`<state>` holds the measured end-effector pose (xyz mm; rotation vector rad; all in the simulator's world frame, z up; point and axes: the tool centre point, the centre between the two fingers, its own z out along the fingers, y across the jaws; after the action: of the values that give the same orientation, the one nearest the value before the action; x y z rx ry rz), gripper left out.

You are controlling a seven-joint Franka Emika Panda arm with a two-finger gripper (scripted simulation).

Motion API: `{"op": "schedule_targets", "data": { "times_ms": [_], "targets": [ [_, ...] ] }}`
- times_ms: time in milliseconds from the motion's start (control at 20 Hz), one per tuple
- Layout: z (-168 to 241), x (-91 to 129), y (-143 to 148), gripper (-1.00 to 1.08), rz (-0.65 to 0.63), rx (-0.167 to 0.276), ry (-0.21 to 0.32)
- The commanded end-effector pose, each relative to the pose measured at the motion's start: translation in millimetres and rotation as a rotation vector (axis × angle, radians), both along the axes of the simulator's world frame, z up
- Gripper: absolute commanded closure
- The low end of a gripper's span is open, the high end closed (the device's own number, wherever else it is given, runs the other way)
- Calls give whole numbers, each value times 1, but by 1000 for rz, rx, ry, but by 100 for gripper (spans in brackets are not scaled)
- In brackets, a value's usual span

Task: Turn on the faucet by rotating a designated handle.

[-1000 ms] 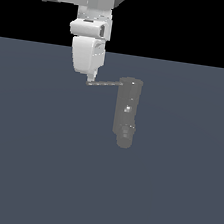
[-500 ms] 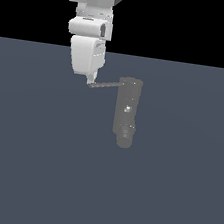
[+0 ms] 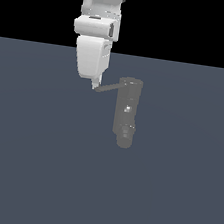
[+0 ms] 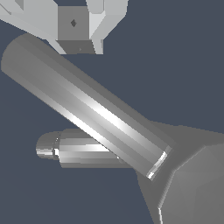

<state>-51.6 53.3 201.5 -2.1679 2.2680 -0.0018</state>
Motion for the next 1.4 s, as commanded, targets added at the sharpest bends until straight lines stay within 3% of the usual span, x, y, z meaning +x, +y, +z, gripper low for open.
{"op": "schedule_targets", "data": {
  "times_ms": [0, 750, 850, 1350],
  "targets": [
    [0, -7, -12, 108, -11, -2, 2],
    [0, -48, -47, 108, -8, -2, 4],
    [0, -44, -41, 108, -2, -1, 1],
    [0, -47, -100, 108, -5, -2, 2]
  ]
}}
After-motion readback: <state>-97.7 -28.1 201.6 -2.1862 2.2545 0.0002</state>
